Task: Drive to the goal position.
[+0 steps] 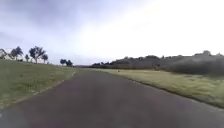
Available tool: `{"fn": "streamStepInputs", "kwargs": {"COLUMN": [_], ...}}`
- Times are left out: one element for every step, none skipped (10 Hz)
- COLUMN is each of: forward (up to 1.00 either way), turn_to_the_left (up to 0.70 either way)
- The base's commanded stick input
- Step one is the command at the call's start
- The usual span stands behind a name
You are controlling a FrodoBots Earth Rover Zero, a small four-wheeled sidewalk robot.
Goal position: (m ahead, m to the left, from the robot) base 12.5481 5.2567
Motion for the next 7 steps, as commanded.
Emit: {"fn": "streamStepInputs", "kwargs": {"forward": [1.00,1.00,1.00,1.00,1.00,1.00,1.00], "turn_to_the_left": [0.00,0.00,0.00,0.00,0.15,0.27,0.27]}}
